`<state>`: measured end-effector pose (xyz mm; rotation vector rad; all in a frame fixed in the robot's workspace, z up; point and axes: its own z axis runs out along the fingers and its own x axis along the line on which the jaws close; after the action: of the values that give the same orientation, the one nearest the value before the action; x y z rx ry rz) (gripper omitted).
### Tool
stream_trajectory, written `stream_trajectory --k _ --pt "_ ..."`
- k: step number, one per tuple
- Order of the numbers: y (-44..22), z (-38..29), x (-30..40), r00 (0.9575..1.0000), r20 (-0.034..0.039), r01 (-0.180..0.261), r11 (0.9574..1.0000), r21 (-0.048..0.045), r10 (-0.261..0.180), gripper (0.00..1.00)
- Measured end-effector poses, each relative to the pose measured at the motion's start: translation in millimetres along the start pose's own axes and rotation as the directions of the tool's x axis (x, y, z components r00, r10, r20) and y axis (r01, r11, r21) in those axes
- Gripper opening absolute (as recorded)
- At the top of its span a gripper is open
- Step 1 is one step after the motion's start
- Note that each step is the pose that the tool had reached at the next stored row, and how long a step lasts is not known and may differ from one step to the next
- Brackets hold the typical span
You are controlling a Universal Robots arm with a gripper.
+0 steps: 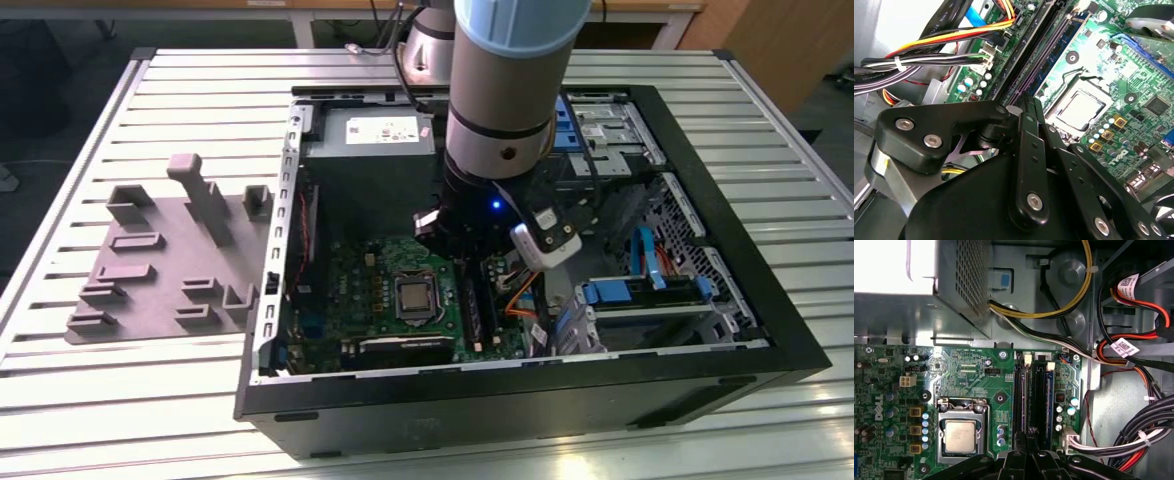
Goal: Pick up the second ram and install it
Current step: 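Insert the second ram into the second slot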
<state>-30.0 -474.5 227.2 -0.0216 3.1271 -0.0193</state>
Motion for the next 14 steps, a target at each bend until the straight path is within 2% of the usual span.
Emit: stream_trajectory --k 7,14 --pt "0.0 0.6 0.0 1.0000 0.0000 0.000 1.0000 -0.0043 0.000 0.11" --pt "0.0 1.5 0.0 1.0000 0.0000 0.000 1.0000 -0.0046 0.000 0.11"
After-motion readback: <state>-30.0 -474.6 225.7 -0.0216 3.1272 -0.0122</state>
